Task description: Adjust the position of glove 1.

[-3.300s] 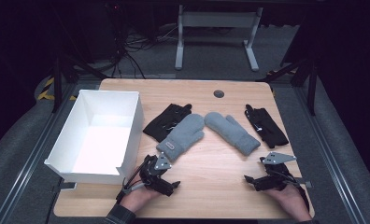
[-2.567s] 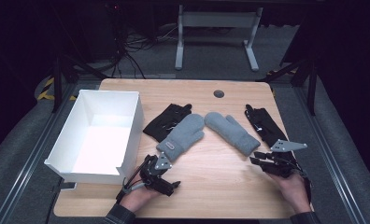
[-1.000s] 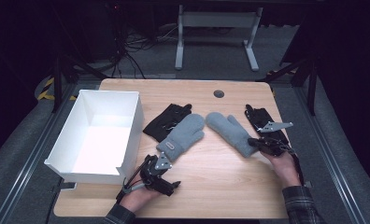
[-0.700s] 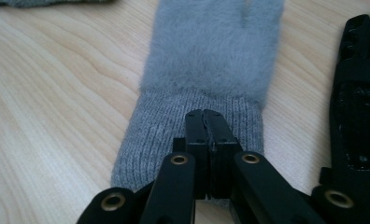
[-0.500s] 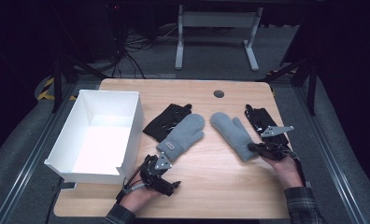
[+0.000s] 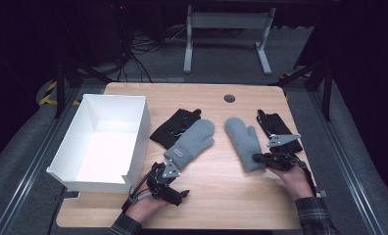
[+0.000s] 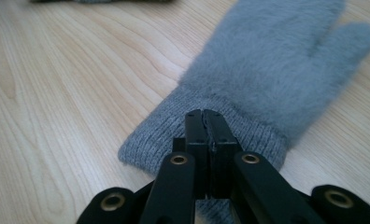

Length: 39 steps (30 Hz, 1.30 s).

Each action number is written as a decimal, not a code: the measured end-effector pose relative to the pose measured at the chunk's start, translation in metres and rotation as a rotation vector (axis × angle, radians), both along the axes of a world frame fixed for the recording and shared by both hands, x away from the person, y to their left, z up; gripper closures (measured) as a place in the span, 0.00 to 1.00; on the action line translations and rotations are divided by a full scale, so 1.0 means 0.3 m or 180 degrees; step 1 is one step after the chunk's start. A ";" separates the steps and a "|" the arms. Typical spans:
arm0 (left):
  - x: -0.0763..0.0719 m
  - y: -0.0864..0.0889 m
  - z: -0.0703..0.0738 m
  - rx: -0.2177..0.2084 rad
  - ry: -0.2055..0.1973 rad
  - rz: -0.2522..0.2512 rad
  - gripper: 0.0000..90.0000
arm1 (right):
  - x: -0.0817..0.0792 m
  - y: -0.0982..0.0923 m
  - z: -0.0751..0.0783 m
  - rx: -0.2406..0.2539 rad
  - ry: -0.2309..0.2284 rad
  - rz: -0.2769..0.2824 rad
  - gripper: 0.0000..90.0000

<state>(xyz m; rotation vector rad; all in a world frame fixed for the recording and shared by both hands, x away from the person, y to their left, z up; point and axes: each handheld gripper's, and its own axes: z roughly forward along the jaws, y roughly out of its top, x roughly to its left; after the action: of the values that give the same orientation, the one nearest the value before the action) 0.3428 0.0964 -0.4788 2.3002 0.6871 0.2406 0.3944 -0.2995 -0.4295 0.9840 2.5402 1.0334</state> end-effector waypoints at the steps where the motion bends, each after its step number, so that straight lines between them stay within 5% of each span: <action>1: 0.000 0.000 0.000 0.0000 -0.0001 0.0000 0.00 | 0.001 0.008 -0.001 0.0003 0.0003 0.0021 1.00; 26: 0.000 0.000 0.000 0.0001 -0.0001 -0.0001 0.00 | 0.033 0.220 -0.016 0.0100 0.0054 0.0450 1.00; 33: 0.000 0.000 0.000 0.0000 0.0000 0.0001 0.00 | 0.053 0.182 0.013 0.0196 -0.0023 0.0413 0.99; 39: 0.000 0.000 0.000 0.0000 0.0000 0.0001 0.00 | 0.117 0.109 0.018 0.0234 -0.0090 0.0170 1.00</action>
<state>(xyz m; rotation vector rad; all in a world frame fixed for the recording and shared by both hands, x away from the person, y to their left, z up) 0.3428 0.0964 -0.4788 2.3001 0.6873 0.2406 0.4296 -0.2669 -0.4242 0.9176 2.5350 1.1548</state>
